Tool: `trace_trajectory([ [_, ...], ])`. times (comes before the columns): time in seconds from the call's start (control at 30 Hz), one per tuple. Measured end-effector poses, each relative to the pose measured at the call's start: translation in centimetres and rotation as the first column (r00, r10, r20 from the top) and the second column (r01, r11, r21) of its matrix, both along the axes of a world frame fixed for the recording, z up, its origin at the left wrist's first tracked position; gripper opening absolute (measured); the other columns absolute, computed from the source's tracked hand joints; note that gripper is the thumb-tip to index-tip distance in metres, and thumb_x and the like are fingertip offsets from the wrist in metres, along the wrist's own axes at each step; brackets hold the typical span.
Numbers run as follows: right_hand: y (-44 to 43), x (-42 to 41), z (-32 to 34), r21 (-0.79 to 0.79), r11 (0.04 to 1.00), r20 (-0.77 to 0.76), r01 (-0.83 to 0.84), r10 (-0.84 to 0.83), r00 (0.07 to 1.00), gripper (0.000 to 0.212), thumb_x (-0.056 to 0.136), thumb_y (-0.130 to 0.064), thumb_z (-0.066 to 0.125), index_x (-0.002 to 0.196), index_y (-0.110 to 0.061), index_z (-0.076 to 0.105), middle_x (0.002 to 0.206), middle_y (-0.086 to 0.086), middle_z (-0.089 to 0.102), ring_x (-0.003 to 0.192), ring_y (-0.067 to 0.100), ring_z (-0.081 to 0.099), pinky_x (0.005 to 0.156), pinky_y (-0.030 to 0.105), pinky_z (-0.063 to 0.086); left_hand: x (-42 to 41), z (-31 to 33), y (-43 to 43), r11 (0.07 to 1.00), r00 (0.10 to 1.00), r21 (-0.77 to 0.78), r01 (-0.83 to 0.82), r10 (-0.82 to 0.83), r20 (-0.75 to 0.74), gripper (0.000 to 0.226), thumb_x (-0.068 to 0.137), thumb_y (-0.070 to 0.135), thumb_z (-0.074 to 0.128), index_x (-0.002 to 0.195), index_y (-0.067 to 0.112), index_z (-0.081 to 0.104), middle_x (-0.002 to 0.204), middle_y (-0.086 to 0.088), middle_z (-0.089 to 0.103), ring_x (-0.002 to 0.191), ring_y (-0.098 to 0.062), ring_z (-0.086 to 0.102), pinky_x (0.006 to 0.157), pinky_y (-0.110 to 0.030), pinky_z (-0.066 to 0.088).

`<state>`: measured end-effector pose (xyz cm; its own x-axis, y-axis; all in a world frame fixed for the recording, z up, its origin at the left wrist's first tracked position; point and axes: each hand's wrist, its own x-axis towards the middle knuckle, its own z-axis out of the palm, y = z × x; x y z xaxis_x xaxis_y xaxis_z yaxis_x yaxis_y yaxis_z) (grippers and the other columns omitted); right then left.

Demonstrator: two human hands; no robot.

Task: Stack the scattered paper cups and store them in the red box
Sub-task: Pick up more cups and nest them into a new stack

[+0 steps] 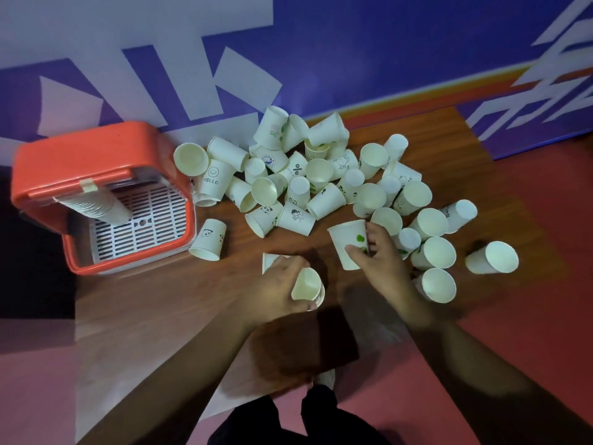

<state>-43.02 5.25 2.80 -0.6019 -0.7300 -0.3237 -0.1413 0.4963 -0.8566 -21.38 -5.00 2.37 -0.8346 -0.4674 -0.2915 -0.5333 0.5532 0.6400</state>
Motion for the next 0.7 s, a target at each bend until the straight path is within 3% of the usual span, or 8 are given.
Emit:
trace_trajectory([
  [0.07,1.1,0.5,0.2,-0.018,1.0,0.04,0.005,-0.005,0.999,0.072,0.084,-0.025,0.075,0.145,-0.03,0.036,0.122,-0.009,0.06,0.105,0.0,0.06,0.082,0.018,0.049,-0.2,-1.2,0.5,0.998,0.999,-0.05,0.043,-0.043,0.007,0.072,0.083,0.047,0.077,0.142,0.021,0.045,0.142,0.006,0.046,0.131,-0.015,0.04,0.1,-0.02,0.031],
  [0.17,2.0,1.5,0.6,-0.027,1.0,0.096,-0.009,0.011,0.995,0.077,0.084,-0.018,0.074,0.149,-0.03,0.033,0.125,-0.012,0.056,0.109,0.0,0.058,0.09,0.026,0.051,0.2,-3.4,1.0,0.988,0.993,-0.097,0.117,-0.115,0.023,0.084,0.081,0.055,0.075,0.15,0.021,0.042,0.153,0.002,0.044,0.141,-0.021,0.036,0.118,-0.042,0.029],
  [0.3,2.5,3.0,0.9,-0.049,0.998,0.127,-0.04,0.046,0.991,0.081,0.074,-0.03,0.074,0.145,-0.037,0.035,0.129,-0.012,0.059,0.117,0.006,0.059,0.101,0.038,0.051,1.3,-3.5,0.7,0.997,0.999,-0.079,0.023,-0.027,-0.046,0.087,0.085,0.077,0.048,0.15,0.019,0.044,0.149,-0.002,0.049,0.138,-0.021,0.041,0.113,-0.033,0.03],
  [0.37,2.5,3.7,0.6,-0.042,0.997,0.123,-0.072,0.076,0.989,0.085,0.069,-0.037,0.073,0.142,-0.05,0.032,0.13,-0.013,0.06,0.118,0.007,0.059,0.101,0.043,0.05,2.0,-3.5,-0.6,0.985,0.983,-0.096,-0.143,0.13,-0.13,0.069,0.095,0.065,0.045,0.141,0.015,0.054,0.136,-0.004,0.056,0.127,-0.021,0.048,0.104,-0.027,0.035],
  [0.43,2.5,4.6,0.5,-0.05,0.993,0.109,-0.107,0.112,0.988,0.084,0.068,-0.037,0.073,0.139,-0.055,0.033,0.134,-0.008,0.057,0.122,0.011,0.056,0.102,0.045,0.05,2.4,-3.8,-2.1,0.972,0.974,-0.097,-0.213,0.204,-0.099,0.05,0.099,0.038,0.058,0.142,0.013,0.053,0.134,-0.007,0.054,0.128,-0.025,0.048,0.104,-0.031,0.038],
  [0.5,2.7,5.7,0.3,-0.06,0.99,0.095,-0.131,0.136,0.986,0.079,0.068,-0.035,0.074,0.135,-0.054,0.036,0.132,-0.006,0.056,0.121,0.014,0.056,0.101,0.047,0.05,2.6,-4.5,-3.5,0.972,0.973,-0.057,-0.228,0.226,-0.037,0.056,0.094,0.024,0.068,0.146,0.012,0.049,0.141,-0.01,0.05,0.134,-0.028,0.046,0.11,-0.034,0.036],
  [0.63,3.2,8.0,-0.8,-0.048,0.975,0.053,-0.216,0.219,0.974,0.079,0.07,-0.03,0.075,0.137,-0.044,0.036,0.137,-0.012,0.048,0.126,0.008,0.049,0.108,0.039,0.044,3.1,-6.3,-5.3,0.99,0.981,0.009,-0.142,0.139,0.139,0.09,0.076,0.05,0.071,0.153,0.016,0.039,0.156,-0.006,0.039,0.144,-0.024,0.038,0.117,-0.031,0.03],
  [0.7,3.7,8.7,-1.3,-0.001,0.966,-0.05,-0.259,0.259,0.965,0.08,0.073,-0.028,0.075,0.142,-0.035,0.035,0.136,-0.016,0.041,0.125,-0.002,0.04,0.109,0.027,0.038,3.3,-7.2,-5.5,0.995,0.975,0.018,-0.096,0.091,0.203,0.089,0.076,0.052,0.074,0.152,0.019,0.041,0.156,-0.004,0.041,0.142,-0.025,0.04,0.117,-0.037,0.034],
])
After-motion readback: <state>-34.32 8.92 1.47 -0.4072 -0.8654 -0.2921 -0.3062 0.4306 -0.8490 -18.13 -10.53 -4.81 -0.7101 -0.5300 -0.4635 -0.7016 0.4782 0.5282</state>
